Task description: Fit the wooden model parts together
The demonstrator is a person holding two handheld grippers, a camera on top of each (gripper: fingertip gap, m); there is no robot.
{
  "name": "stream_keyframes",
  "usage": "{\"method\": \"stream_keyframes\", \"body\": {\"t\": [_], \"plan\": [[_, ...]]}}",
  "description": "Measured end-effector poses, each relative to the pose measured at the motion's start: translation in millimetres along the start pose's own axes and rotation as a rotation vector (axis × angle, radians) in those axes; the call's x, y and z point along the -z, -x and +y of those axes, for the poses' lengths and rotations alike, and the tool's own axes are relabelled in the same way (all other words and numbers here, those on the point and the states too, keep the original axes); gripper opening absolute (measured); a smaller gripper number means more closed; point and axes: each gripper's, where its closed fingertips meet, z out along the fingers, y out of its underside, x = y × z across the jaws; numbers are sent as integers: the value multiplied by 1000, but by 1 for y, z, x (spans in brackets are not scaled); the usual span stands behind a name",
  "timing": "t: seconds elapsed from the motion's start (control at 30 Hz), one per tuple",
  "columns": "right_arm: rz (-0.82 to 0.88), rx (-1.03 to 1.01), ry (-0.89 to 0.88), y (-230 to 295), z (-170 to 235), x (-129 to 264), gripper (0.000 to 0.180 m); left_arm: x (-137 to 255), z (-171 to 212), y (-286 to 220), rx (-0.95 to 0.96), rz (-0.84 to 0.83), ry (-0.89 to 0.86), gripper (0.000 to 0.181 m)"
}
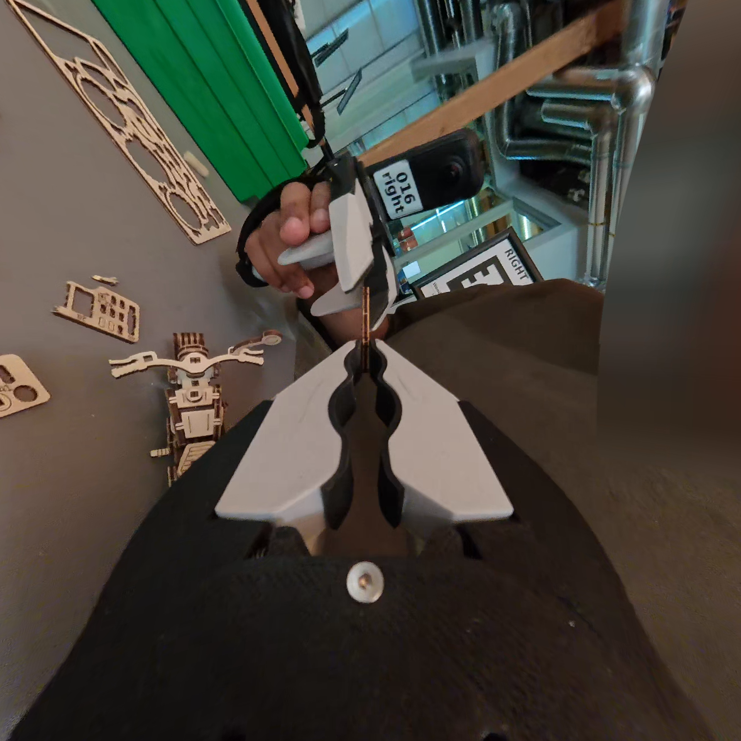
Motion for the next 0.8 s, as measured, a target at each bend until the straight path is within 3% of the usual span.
{"method": "stream_keyframes", "body": {"t": [0.27, 0.37, 0.57, 0.8], "plan": [[20, 3, -3, -1, -3, 1, 7, -1, -4, 1, -20, -2, -32, 0], [70, -104, -60, -15, -8, 6, 6, 1, -11, -2, -168, -36, -60, 35], [17, -399, -164, -28, -14, 14, 5, 15, -35, 4, -589, -261, -244, 28], [-59, -579, -180, -26, -10, 8, 5, 8, -34, 3, -644, -286, -253, 21]]}}
